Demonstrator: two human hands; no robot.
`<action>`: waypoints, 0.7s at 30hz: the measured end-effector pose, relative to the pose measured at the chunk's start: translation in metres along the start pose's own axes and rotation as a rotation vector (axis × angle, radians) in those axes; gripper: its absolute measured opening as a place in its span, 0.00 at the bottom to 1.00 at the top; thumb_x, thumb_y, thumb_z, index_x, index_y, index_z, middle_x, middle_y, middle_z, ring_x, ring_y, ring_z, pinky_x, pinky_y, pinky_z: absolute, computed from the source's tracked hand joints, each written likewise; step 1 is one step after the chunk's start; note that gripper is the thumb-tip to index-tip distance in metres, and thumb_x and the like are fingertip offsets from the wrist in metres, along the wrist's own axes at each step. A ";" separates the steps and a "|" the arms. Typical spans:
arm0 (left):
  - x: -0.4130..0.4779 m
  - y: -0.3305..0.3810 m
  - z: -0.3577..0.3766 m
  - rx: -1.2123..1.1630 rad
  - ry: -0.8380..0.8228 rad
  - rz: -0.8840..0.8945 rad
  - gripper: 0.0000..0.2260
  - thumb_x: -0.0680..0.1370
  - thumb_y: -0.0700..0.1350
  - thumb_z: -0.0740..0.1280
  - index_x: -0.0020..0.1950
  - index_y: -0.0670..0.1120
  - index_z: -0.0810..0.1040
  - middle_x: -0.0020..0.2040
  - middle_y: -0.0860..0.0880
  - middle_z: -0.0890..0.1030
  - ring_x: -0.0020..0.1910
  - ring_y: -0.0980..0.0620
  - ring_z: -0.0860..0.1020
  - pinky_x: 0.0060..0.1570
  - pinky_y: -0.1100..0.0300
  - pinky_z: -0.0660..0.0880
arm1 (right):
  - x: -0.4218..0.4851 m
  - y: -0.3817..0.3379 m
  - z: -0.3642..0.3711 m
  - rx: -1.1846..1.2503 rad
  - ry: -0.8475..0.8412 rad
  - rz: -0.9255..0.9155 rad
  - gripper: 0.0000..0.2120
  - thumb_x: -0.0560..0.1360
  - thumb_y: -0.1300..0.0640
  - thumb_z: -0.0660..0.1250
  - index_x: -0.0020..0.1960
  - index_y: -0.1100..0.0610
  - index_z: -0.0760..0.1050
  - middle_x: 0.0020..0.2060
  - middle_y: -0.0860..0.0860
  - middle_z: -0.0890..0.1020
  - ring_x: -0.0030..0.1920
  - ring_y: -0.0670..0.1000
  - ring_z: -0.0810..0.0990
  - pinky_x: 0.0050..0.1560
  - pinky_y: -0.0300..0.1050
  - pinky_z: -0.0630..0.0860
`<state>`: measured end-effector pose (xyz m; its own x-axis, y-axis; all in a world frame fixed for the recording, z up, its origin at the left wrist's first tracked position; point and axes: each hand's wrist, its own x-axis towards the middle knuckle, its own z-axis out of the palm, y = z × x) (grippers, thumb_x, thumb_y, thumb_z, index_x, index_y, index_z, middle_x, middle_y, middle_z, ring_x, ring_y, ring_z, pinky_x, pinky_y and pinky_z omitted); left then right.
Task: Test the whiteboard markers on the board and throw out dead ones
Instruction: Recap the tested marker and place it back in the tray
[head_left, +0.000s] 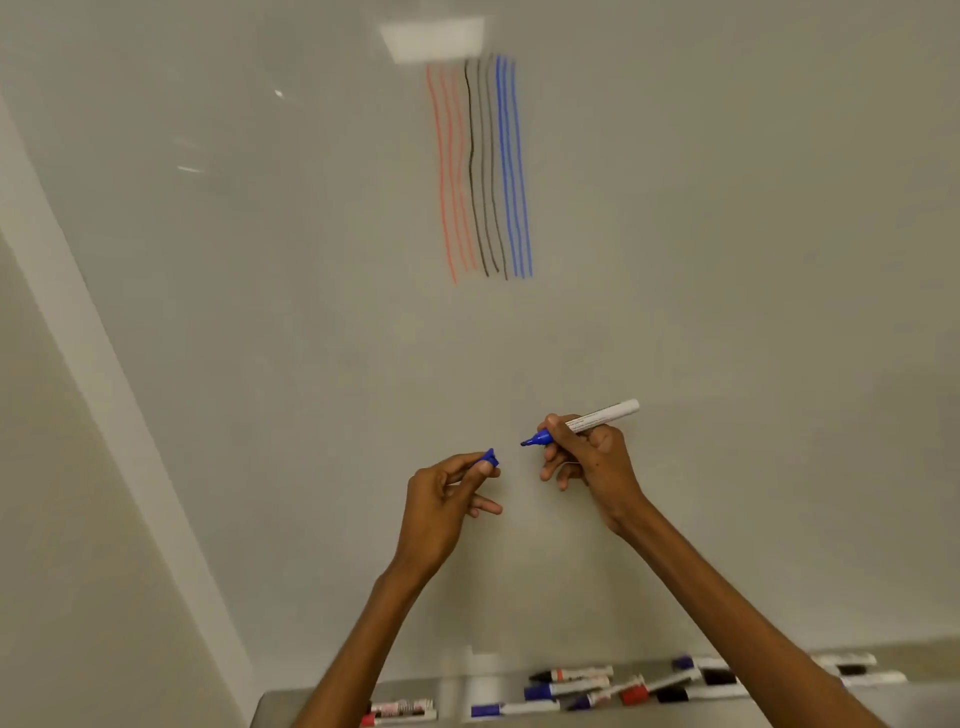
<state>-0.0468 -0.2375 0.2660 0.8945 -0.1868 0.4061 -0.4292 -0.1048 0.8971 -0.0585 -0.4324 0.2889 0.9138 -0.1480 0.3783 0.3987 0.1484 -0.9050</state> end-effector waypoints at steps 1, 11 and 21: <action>-0.006 -0.006 0.003 0.006 -0.022 -0.007 0.10 0.81 0.46 0.65 0.58 0.45 0.82 0.49 0.50 0.86 0.37 0.47 0.85 0.37 0.61 0.78 | -0.006 0.006 -0.002 -0.005 -0.004 0.013 0.16 0.74 0.51 0.68 0.50 0.64 0.80 0.32 0.55 0.81 0.29 0.53 0.81 0.25 0.39 0.74; -0.043 -0.042 0.031 0.060 -0.140 -0.046 0.10 0.81 0.46 0.65 0.59 0.47 0.82 0.50 0.50 0.86 0.39 0.50 0.85 0.39 0.62 0.79 | -0.048 0.054 -0.017 -0.159 -0.038 0.088 0.05 0.76 0.58 0.70 0.47 0.61 0.81 0.32 0.56 0.82 0.29 0.55 0.82 0.26 0.40 0.75; -0.073 -0.074 0.045 0.099 -0.218 -0.106 0.09 0.83 0.44 0.63 0.55 0.42 0.80 0.44 0.51 0.84 0.41 0.55 0.84 0.42 0.65 0.78 | -0.090 0.102 -0.013 -0.195 0.052 0.153 0.06 0.77 0.60 0.69 0.46 0.63 0.81 0.29 0.53 0.82 0.27 0.51 0.81 0.27 0.38 0.77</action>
<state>-0.0866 -0.2599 0.1625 0.8916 -0.3747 0.2542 -0.3543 -0.2277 0.9070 -0.1015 -0.4165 0.1602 0.9549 -0.1895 0.2285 0.2293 -0.0181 -0.9732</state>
